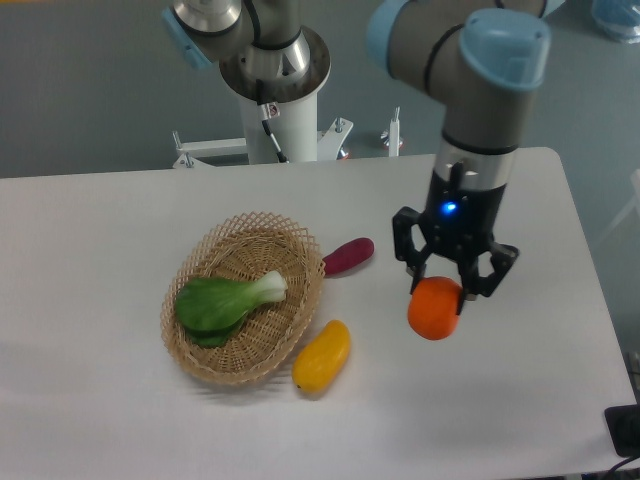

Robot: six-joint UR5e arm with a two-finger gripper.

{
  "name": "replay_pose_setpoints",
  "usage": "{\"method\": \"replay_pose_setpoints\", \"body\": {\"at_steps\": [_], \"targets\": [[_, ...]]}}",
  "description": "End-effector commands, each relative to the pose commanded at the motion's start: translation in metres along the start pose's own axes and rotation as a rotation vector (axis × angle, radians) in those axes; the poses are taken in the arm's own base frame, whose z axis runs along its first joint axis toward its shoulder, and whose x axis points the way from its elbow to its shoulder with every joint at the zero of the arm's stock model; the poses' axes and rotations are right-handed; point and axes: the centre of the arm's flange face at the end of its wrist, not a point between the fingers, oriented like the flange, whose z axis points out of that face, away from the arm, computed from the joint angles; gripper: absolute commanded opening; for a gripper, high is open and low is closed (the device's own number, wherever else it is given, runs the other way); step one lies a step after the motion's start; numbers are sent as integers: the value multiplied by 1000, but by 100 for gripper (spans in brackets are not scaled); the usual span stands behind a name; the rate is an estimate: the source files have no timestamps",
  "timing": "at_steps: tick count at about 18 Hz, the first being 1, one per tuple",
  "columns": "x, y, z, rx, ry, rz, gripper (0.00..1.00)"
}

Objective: Place the orange in the basket
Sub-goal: 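Carry the held orange with the gripper over the wicker basket, then lower the orange into the basket beside the bok choy and open the gripper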

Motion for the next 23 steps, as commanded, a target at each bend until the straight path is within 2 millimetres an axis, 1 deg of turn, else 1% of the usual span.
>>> {"method": "replay_pose_setpoints", "body": {"at_steps": [1,2,3,5,6,8,9,10,11,13,14,16,18,19,21,23], "targets": [[11,-8,3,-6,7,-45,42],[26,-15,5,-9,16,-71,42],[44,-17,1,-9,16,-83,42],[75,-13,-6,-29,17,-73,42],[96,-16,-10,-32,24,-51,42],[138,-8,-3,-48,52,-26,43],[155,-5,2,-59,68,-15,43],[167,-1,10,-77,81,-4,43],[183,-5,19,-109,86,21,43],[199,-20,36,-145,75,-7,42],[208,-36,55,-145,45,-50,42],[219,-53,83,-153,-23,-67,42],[231,-70,120,-179,-85,-38,43],[232,-76,126,-174,-100,-33,43],[242,-80,134,-175,-91,-15,42],[243,-82,144,-184,-81,-9,43]]}}
